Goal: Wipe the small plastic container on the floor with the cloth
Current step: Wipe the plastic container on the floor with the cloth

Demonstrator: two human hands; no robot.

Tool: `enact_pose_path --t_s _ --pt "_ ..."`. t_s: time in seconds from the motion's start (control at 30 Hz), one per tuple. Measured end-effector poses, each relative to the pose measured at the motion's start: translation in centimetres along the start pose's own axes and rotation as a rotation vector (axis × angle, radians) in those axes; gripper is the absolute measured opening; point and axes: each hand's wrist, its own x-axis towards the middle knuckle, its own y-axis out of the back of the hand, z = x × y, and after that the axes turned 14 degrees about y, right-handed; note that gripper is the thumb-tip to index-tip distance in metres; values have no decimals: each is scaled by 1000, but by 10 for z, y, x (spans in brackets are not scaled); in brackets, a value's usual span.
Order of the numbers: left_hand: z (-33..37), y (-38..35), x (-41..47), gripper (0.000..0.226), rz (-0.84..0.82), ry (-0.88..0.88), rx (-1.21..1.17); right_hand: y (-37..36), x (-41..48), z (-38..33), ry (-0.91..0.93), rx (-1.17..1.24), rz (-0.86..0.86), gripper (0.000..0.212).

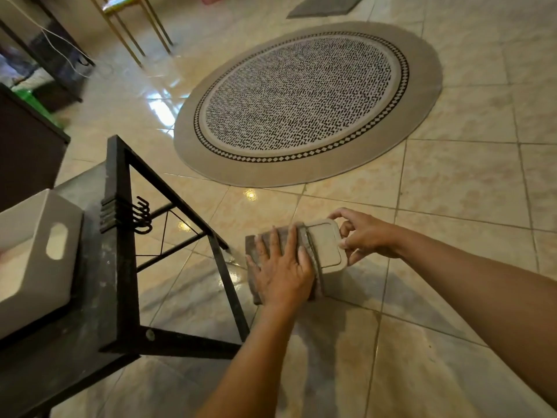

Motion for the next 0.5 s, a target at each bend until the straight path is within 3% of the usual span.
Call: enact_pose_path --t_s 0.17,0.33,0.5 --pt "26 -5 8 58 -4 -162 19 0 0 -1 6 18 -15 58" --pt "-5 2 14 60 25 0 -25 -1 0 -1 -3 4 1 59" --pt "22 -9 3 58 34 -192 27 0 1 -1 7 20 -18 59"
